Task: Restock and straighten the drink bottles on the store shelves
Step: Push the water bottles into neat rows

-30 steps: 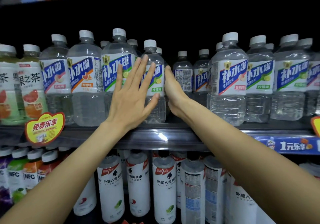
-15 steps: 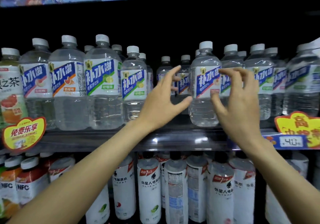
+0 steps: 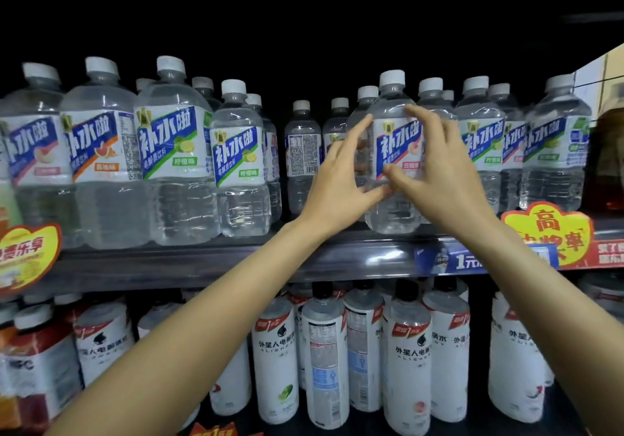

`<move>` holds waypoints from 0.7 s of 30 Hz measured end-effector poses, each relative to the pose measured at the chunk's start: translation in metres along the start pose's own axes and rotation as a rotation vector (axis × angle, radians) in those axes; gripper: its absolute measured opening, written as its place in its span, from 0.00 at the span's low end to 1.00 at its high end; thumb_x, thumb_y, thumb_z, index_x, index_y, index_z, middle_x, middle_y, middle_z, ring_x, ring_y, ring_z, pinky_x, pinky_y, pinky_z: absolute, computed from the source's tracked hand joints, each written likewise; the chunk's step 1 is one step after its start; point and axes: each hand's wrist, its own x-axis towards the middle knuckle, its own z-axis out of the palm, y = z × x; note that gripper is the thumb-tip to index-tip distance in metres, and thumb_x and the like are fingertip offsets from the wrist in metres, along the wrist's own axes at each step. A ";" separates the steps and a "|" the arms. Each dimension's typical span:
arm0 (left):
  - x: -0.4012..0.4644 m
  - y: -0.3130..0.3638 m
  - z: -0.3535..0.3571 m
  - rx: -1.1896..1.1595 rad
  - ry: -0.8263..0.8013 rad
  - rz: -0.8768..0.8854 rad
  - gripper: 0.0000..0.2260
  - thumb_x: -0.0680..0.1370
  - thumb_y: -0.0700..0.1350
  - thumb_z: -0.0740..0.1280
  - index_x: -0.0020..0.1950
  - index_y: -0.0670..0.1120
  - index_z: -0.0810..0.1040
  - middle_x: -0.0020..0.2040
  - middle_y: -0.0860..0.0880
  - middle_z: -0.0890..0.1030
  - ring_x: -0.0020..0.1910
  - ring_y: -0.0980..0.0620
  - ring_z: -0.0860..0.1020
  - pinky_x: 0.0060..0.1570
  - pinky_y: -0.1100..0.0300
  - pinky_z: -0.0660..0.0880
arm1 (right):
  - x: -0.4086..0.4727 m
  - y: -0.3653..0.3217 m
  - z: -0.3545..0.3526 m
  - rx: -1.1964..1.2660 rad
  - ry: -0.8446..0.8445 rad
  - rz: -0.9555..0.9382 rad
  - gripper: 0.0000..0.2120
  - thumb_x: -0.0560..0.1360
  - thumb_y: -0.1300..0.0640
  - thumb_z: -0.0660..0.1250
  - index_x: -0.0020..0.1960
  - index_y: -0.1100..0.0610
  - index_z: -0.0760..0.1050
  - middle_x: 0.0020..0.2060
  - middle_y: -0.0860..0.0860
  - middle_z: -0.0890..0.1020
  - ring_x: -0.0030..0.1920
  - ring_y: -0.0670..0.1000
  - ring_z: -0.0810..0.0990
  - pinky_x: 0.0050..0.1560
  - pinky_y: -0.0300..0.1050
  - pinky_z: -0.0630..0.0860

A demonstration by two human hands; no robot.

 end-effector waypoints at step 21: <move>-0.033 -0.049 -0.121 1.258 0.347 0.329 0.24 0.75 0.58 0.62 0.68 0.50 0.72 0.74 0.50 0.67 0.73 0.44 0.62 0.70 0.31 0.48 | 0.096 -0.068 0.136 -0.643 -0.284 -0.191 0.28 0.79 0.42 0.58 0.75 0.49 0.57 0.69 0.63 0.67 0.69 0.63 0.62 0.66 0.54 0.59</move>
